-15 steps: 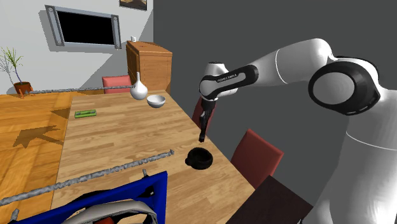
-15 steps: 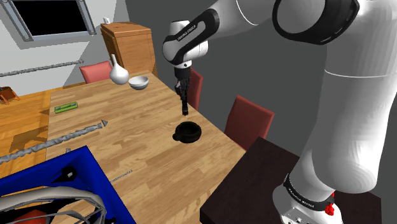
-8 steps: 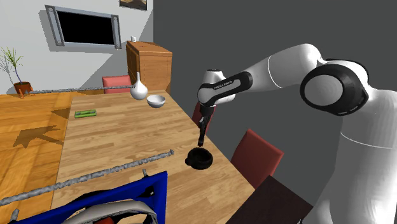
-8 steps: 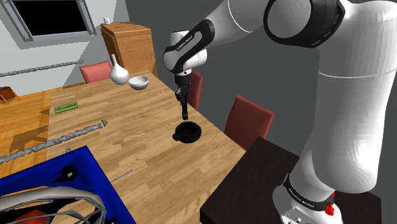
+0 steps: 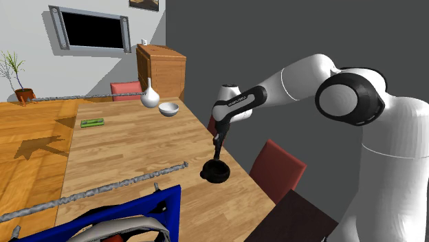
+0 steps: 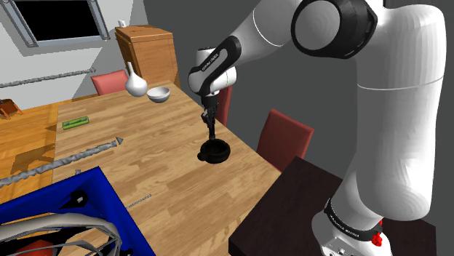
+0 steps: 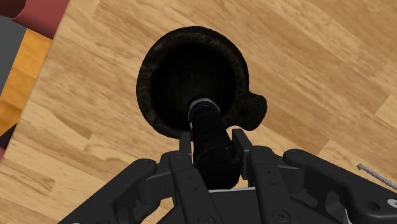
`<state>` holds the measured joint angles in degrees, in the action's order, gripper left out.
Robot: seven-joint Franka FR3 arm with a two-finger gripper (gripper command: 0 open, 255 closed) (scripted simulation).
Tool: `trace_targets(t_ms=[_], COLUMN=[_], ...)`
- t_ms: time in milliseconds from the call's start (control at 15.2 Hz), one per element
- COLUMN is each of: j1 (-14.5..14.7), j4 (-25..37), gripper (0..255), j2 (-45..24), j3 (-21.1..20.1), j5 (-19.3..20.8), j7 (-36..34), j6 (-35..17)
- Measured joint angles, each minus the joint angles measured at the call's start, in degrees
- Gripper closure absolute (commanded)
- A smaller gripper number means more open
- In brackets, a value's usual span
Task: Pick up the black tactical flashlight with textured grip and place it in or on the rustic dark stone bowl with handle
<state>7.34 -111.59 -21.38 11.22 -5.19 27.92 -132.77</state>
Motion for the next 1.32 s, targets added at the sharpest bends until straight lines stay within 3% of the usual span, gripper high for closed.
trace_targets(t_ms=[660,726,1122,1320], j1=[-0.24,-0.24,-0.24,-0.01], j4=[-0.54,-0.54,-0.53,0.08], gripper=[255,0,0,0], j2=[-2.74,-2.74,-2.74,-0.28], j3=[-0.42,-0.42,-0.42,-0.02], j5=[-0.76,-0.76,-0.76,-0.07], j7=[0.40,0.40,0.40,0.03], j6=[-3.24,-3.25,-3.26,-0.28])
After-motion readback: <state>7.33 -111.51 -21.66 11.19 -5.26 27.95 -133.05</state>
